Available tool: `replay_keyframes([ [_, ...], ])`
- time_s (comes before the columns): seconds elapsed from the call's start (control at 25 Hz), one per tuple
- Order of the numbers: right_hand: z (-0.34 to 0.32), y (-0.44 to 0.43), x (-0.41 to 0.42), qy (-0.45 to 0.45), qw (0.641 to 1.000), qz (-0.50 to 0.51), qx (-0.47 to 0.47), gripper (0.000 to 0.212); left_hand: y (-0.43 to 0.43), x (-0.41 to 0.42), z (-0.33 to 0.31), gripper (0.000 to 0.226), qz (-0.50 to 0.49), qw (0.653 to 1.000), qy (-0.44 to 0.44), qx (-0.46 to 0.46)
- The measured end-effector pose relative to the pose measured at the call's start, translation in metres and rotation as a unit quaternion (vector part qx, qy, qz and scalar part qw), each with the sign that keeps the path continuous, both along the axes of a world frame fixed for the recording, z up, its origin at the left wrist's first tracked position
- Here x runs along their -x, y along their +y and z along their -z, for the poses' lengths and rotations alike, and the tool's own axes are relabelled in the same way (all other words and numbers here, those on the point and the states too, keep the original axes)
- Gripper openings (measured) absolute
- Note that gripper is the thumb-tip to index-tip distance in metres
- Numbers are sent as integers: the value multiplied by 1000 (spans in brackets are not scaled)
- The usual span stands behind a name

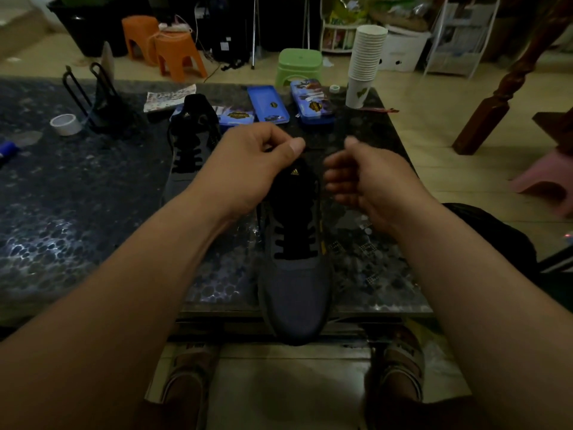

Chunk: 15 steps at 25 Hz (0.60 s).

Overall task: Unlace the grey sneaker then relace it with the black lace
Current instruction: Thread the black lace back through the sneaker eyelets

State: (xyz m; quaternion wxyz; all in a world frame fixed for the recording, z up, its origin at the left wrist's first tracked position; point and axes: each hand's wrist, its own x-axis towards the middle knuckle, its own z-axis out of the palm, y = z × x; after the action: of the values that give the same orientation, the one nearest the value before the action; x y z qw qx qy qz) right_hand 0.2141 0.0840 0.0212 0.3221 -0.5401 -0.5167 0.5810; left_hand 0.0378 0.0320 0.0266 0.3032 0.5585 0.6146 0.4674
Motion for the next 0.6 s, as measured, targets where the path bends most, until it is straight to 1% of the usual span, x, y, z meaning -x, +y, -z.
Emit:
replay_keyframes([
  [0.08, 7, 0, 2, -64, 997, -31, 20, 32, 3, 0, 8, 23, -15, 1000, 19, 8],
  [0.16, 8, -3, 5, -83, 995, -47, 26, 26, 4, -1, 13, 20, -11, 998, 57, 15],
  [0.24, 5, -4, 5, -81, 996, -47, 4, 32, 6, -1, 14, 18, -12, 997, 80, 15],
  [0.32, 1, -4, 4, -45, 997, -58, -18, 41, 8, 0, 15, 16, -19, 997, 78, 11],
  [0.4, 1, -5, 4, -7, 996, -73, -49, 36, 9, -1, 13, 15, -21, 997, 76, 12],
  [0.48, 4, -6, 4, -15, 992, -84, -92, 24, 7, -3, 11, 13, -13, 997, 81, 10],
  [0.56, 6, -6, 2, -33, 988, -97, -112, 23, 4, -4, 9, 11, 7, 997, 80, 8],
  [0.6, 6, -5, 2, -31, 989, -103, -106, 25, 2, -4, 8, 10, 17, 996, 85, 8],
])
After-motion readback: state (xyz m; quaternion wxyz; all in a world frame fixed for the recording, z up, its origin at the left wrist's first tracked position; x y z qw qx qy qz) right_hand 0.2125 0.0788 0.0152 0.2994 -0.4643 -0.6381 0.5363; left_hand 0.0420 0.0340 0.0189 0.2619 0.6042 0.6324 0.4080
